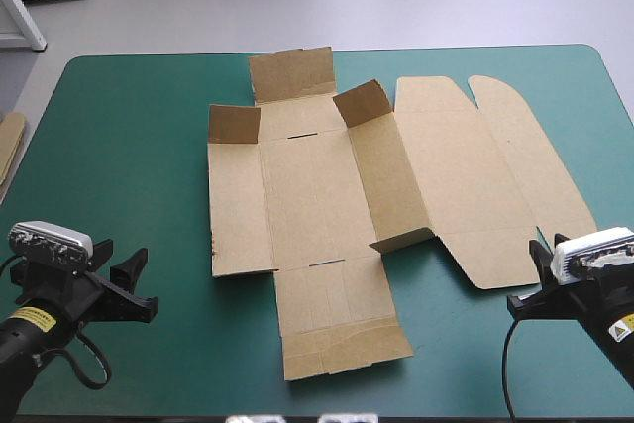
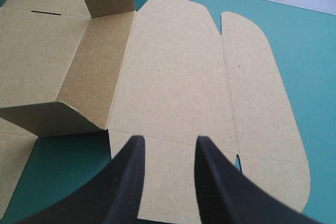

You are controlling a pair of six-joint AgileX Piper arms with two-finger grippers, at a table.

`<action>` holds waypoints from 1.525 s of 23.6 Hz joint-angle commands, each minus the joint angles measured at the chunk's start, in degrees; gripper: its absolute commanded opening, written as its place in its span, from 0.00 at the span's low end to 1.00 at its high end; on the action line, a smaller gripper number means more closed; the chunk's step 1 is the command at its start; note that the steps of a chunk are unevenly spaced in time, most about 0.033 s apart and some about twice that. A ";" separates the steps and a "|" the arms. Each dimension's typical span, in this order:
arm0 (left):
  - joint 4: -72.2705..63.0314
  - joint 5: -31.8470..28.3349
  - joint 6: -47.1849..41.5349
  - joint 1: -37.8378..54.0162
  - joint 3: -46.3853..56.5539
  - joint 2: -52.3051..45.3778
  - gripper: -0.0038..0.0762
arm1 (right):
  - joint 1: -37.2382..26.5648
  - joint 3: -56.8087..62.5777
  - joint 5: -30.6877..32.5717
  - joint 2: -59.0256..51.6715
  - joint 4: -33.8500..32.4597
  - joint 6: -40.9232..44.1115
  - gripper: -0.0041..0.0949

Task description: Fold the box

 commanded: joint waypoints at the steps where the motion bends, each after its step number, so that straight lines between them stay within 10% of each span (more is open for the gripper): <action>1: -1.06 -3.84 -0.57 -0.36 -1.69 0.58 0.48 | 0.10 -1.46 -4.19 0.54 0.78 -0.08 0.34; 20: -12.15 -2.86 -1.44 -0.25 -1.69 14.46 0.58 | 0.10 -1.46 -4.19 0.54 0.56 -0.08 0.34; 36: -24.51 -18.06 3.83 0.27 -1.69 43.90 0.61 | 0.10 -1.46 -3.39 0.54 0.56 -0.08 0.41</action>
